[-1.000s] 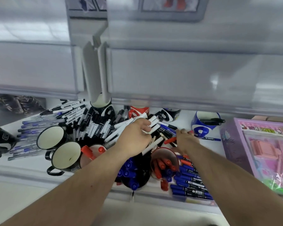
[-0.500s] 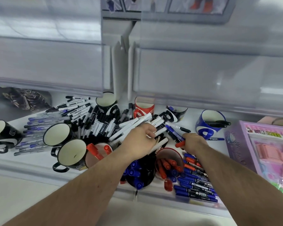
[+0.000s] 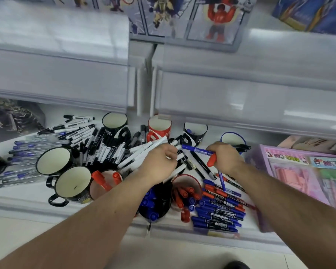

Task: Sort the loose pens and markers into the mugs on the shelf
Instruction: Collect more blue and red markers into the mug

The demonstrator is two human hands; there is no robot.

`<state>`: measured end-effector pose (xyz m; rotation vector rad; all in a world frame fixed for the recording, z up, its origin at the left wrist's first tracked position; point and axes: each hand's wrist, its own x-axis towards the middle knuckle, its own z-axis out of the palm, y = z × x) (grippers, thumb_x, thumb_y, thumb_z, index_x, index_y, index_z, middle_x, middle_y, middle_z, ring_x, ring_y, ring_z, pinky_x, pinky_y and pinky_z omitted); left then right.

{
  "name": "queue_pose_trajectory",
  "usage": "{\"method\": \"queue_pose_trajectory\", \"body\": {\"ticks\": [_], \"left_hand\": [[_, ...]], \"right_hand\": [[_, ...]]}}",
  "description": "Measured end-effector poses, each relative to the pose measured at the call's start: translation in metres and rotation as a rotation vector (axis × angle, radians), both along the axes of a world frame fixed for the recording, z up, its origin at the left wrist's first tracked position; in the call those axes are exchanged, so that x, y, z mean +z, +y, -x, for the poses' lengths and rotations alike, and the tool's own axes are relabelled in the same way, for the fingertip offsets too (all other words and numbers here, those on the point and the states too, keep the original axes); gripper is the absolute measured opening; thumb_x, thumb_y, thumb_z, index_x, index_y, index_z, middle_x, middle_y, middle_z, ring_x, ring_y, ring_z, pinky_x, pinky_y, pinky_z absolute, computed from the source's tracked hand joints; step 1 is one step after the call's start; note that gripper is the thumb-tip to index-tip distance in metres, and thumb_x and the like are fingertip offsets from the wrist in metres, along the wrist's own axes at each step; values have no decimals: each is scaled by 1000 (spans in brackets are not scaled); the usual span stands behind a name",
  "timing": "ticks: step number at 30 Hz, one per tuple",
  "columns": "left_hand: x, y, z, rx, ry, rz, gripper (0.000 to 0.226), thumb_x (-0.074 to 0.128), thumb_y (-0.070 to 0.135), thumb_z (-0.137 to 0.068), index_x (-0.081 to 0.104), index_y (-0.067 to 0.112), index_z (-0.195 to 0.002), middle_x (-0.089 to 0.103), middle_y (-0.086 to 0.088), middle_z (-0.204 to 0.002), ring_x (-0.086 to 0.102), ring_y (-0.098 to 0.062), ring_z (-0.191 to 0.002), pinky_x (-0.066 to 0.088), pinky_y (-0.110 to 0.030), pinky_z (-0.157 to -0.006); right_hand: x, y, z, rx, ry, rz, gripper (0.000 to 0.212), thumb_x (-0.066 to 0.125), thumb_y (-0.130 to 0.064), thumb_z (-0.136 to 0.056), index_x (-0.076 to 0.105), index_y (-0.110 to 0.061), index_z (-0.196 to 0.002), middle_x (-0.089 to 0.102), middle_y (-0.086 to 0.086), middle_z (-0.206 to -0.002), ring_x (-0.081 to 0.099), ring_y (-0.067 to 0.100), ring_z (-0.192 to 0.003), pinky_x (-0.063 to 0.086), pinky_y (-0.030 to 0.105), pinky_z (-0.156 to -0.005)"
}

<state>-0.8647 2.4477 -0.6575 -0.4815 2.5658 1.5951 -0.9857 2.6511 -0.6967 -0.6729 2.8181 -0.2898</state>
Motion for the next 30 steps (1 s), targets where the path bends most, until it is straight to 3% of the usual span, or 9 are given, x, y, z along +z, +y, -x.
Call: {"method": "queue_pose_trajectory", "body": {"ticks": [6,9,11,14,17,21,24,27,30], "left_hand": [[5,26,-3,-178,29,40,34,56,16,-92,56,21,-126,65,7,-115,58,-7,-98,43,-15,-83],[18,41,-8,-298,97,4,50,61,30,-92,43,27,-139,56,14,-126,51,0,-114,37,-17,-96],[28,50,-10,-333,174,-23,32,61,26,-92,52,29,-122,60,18,-107,53,9,-98,38,-11,-85],[38,54,-14,-322,189,-25,7,50,17,-97,52,24,-94,55,10,-76,56,-10,-76,47,-28,-72],[36,44,-24,-346,173,-87,21,47,20,-99,53,36,-87,60,2,-78,56,-15,-76,50,-41,-80],[45,36,-43,-380,185,-103,22,47,24,-101,53,40,-86,63,-20,-96,56,-19,-79,51,-42,-80],[52,37,-50,-415,221,-70,15,46,31,-100,49,41,-91,64,-13,-96,57,-23,-83,49,-36,-80],[50,36,-52,-328,211,-172,11,46,34,-100,53,29,-106,62,-11,-92,55,-21,-81,44,-31,-76],[47,32,-53,-71,274,-258,14,48,30,-100,56,23,-92,47,8,-64,42,-9,-60,36,-23,-59]], "right_hand": [[64,5,-46,113,354,438,32,71,8,-77,74,-9,-104,66,1,-87,60,19,-84,44,26,-78],[99,-4,-80,161,442,615,28,69,7,-79,74,-8,-103,54,-24,-81,50,-2,-77,38,8,-75],[114,-13,-95,148,417,649,31,70,5,-80,74,-11,-105,51,-28,-81,52,-5,-78,38,6,-74],[132,-20,-110,132,303,706,29,70,8,-80,74,-9,-103,54,-18,-77,52,-2,-76,37,6,-70],[148,-6,-117,171,347,675,25,70,-4,-85,72,-6,-110,53,-20,-78,51,-13,-80,35,2,-73],[154,32,-118,174,293,455,24,65,-23,-91,70,-19,-114,59,-5,-77,54,7,-72,44,17,-70],[144,44,-122,142,199,347,21,64,-24,-94,71,-20,-114,62,1,-81,60,13,-75,49,31,-72],[139,47,-129,80,66,381,27,62,-24,-95,68,-23,-122,67,-4,-97,61,8,-90,48,21,-82],[139,48,-130,75,17,339,26,62,-22,-95,69,-23,-120,67,-1,-100,62,9,-92,47,17,-83]]}}
